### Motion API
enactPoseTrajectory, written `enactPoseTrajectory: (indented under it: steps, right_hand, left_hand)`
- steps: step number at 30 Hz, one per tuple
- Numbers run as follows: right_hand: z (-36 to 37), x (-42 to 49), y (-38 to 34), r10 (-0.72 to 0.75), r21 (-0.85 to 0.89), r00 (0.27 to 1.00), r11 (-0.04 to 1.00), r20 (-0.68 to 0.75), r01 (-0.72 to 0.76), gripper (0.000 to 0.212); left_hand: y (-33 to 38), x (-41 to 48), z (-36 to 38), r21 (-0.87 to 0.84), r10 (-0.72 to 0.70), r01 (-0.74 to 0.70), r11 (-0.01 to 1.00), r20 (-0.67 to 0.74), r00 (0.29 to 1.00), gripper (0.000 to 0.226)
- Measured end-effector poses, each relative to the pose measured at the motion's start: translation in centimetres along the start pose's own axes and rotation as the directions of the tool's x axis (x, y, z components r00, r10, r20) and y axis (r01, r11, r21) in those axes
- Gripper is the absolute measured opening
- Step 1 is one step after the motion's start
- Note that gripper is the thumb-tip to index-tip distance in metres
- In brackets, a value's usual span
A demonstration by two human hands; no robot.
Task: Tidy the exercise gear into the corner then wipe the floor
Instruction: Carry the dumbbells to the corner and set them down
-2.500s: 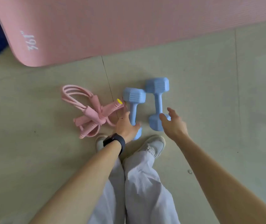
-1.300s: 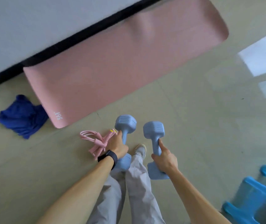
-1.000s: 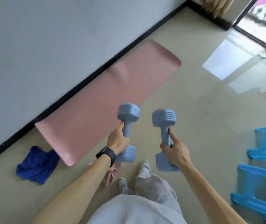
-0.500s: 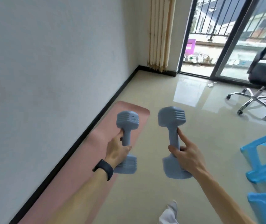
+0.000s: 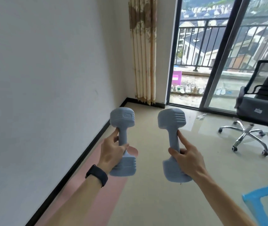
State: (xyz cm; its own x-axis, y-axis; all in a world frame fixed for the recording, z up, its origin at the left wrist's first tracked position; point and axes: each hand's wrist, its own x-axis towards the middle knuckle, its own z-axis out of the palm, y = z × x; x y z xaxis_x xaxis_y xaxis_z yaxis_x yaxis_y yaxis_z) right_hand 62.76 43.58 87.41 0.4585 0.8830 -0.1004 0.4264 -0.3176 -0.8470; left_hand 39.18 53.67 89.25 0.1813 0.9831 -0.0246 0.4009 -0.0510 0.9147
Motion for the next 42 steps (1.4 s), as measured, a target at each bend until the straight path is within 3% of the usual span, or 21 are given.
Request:
enactPoseTrajectory:
  steps: [13, 23, 29, 34, 42]
  right_hand:
    - [-0.5, 29.7, -4.0, 0.052, 0.069, 0.995, 0.997, -0.089, -0.046, 0.071]
    - [-0.5, 51.4, -3.1, 0.132, 0.074, 0.986, 0.989, -0.098, -0.125, 0.072]
    - [-0.3, 67.6, -0.6, 0.173, 0.060, 0.984, 0.984, -0.046, -0.171, 0.071]
    - [-0.5, 80.0, 0.4, 0.226, 0.013, 0.974, 0.974, -0.009, -0.226, 0.069]
    - [2.0, 98.2, 2.6, 0.326, -0.072, 0.942, 0.944, 0.076, -0.321, 0.069]
  left_hand:
    - [3.8, 31.7, 5.0, 0.026, 0.110, -0.113, 0.993, 0.085, 0.990, 0.064]
    - [4.3, 54.1, 12.6, 0.060, 0.064, -0.074, 0.995, 0.160, 0.985, 0.064]
    - [3.4, 68.9, 19.3, 0.079, -0.005, -0.008, 0.997, 0.164, 0.986, 0.061]
    - [3.4, 79.5, 24.0, 0.095, -0.130, 0.115, 0.989, 0.161, 0.978, 0.043]
    - [-0.5, 96.3, 31.9, 0.202, -0.291, 0.248, 0.947, 0.224, 0.930, 0.055]
